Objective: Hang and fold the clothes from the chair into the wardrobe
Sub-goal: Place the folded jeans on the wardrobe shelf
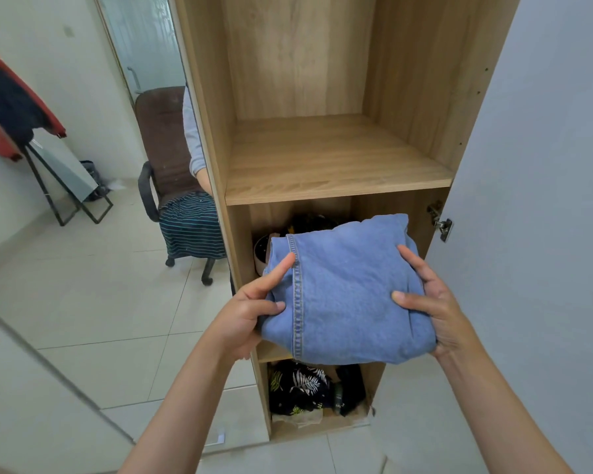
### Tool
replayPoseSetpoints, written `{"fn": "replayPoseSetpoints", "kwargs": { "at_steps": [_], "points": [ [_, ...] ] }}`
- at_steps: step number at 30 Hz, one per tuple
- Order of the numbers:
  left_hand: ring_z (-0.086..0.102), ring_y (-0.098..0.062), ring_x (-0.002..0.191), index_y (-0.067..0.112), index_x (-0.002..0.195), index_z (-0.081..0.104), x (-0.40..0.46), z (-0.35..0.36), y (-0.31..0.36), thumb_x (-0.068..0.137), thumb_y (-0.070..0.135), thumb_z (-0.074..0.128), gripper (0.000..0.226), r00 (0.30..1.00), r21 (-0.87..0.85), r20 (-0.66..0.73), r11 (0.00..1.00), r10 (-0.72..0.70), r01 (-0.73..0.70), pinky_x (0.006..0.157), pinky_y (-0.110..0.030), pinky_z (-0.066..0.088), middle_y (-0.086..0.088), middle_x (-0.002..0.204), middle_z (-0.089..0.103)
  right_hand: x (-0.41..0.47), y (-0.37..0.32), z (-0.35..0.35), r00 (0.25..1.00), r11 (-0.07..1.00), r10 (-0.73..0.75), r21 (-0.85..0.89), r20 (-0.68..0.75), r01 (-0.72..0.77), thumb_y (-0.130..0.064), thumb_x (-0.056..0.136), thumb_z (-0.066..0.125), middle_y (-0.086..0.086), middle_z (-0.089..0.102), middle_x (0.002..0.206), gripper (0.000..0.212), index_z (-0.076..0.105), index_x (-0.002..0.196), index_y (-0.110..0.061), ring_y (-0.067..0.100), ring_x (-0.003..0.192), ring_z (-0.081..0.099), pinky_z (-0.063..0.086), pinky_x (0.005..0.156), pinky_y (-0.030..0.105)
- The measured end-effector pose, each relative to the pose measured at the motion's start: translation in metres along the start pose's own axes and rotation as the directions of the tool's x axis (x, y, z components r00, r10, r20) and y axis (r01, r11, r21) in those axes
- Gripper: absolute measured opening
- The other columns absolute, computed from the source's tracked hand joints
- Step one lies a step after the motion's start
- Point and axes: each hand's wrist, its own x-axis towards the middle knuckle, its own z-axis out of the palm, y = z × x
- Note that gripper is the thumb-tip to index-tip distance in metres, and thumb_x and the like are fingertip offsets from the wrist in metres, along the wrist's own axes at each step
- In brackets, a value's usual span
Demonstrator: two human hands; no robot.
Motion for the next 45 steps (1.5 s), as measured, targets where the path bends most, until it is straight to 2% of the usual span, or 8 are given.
{"fn": "replayPoseSetpoints", "kwargs": {
  "at_steps": [3, 5, 10, 20, 34, 37, 41, 45],
  "points": [
    [0.061, -0.014, 0.113, 0.023, 0.118, 0.066, -0.002, 0.012, 0.012, 0.094, 0.017, 0.045, 0.032, 1.0, 0.043, -0.012, 0.999, 0.009, -0.008, 0.093, -0.028, 0.051, 0.008, 0.121, 0.065, 0.001, -0.007, 0.0, 0.999, 1.0, -0.027, -0.014, 0.026, 0.028, 0.0, 0.053, 0.078, 0.005, 0.052, 0.138, 0.078, 0.06, 0.125, -0.026, 0.021, 0.111, 0.063, 0.056, 0.074, 0.029],
    [0.059, -0.015, 0.116, 0.019, 0.116, 0.067, -0.002, 0.022, 0.018, 0.083, 0.049, 0.054, 0.046, 0.995, 0.159, -0.089, 0.987, 0.045, -0.03, 0.098, -0.034, 0.048, 0.007, 0.123, 0.064, 0.002, -0.013, 0.002, 0.998, 0.998, -0.05, -0.021, 0.032, 0.051, 0.003, 0.057, 0.072, 0.005, 0.053, 0.137, 0.075, 0.059, 0.126, -0.025, 0.021, 0.111, 0.064, 0.056, 0.074, 0.029],
    [0.065, -0.013, 0.105, 0.021, 0.113, 0.068, 0.003, 0.044, 0.031, 0.062, 0.013, 0.076, 0.052, 0.963, 0.232, -0.174, 0.959, 0.204, -0.162, 0.088, -0.031, 0.055, 0.006, 0.116, 0.067, 0.006, -0.04, 0.008, 0.986, 0.989, -0.141, -0.03, 0.086, 0.144, 0.007, 0.059, 0.064, 0.005, 0.057, 0.133, 0.075, 0.057, 0.128, -0.022, 0.019, 0.107, 0.066, 0.056, 0.072, 0.026],
    [0.065, -0.006, 0.102, 0.024, 0.106, 0.071, 0.027, 0.083, 0.138, 0.062, 0.008, 0.079, 0.048, 0.781, 0.356, -0.146, 0.769, 0.608, -0.531, 0.081, -0.023, 0.055, 0.01, 0.112, 0.068, 0.063, -0.154, 0.05, 0.899, 0.929, -0.342, -0.046, 0.273, 0.367, 0.006, 0.063, 0.061, -0.002, 0.062, 0.127, 0.073, 0.055, 0.13, -0.023, 0.021, 0.11, 0.064, 0.056, 0.078, 0.031],
    [0.061, -0.01, 0.101, 0.031, 0.104, 0.067, 0.255, 0.04, 0.258, 0.069, -0.003, 0.077, 0.05, 0.637, 0.403, -0.223, 0.665, 0.738, -0.629, 0.077, -0.019, 0.054, 0.003, 0.117, 0.061, 0.325, -0.223, 0.08, 0.889, 0.908, -0.384, -0.07, 0.249, 0.412, 0.006, 0.053, 0.07, 0.004, 0.055, 0.132, 0.075, 0.06, 0.121, -0.026, 0.024, 0.11, 0.061, 0.054, 0.077, 0.034],
    [0.059, -0.013, 0.103, 0.034, 0.099, 0.068, 0.304, 0.018, 0.253, 0.069, -0.003, 0.077, 0.048, 0.659, 0.428, -0.256, 0.694, 0.708, -0.58, 0.079, -0.021, 0.053, 0.002, 0.118, 0.06, 0.373, -0.202, 0.067, 0.924, 0.932, -0.325, -0.097, 0.203, 0.349, 0.007, 0.051, 0.074, 0.004, 0.057, 0.128, 0.078, 0.06, 0.12, -0.028, 0.027, 0.111, 0.06, 0.053, 0.075, 0.034],
    [0.06, -0.009, 0.084, 0.014, 0.114, 0.065, 0.348, -0.011, 0.216, 0.071, -0.008, 0.073, 0.049, 0.793, 0.373, -0.322, 0.839, 0.517, -0.396, 0.061, -0.009, 0.051, -0.005, 0.109, 0.062, 0.409, -0.152, 0.033, 0.987, 0.96, -0.135, -0.237, 0.092, 0.153, 0.008, 0.058, 0.073, 0.009, 0.06, 0.124, 0.079, 0.054, 0.13, -0.02, 0.022, 0.1, 0.061, 0.05, 0.073, 0.031],
    [0.056, -0.013, 0.098, 0.014, 0.119, 0.062, 0.359, -0.033, 0.193, 0.075, 0.002, 0.074, 0.048, 0.913, 0.542, -0.287, 0.835, 0.29, -0.095, 0.079, -0.018, 0.047, -0.004, 0.117, 0.057, 0.423, -0.127, 0.008, 0.995, 0.84, -0.038, -0.537, 0.087, 0.079, -0.004, 0.054, 0.079, 0.006, 0.055, 0.133, 0.074, 0.06, 0.121, -0.029, 0.021, 0.114, 0.055, 0.047, 0.085, 0.027]
  ]
}}
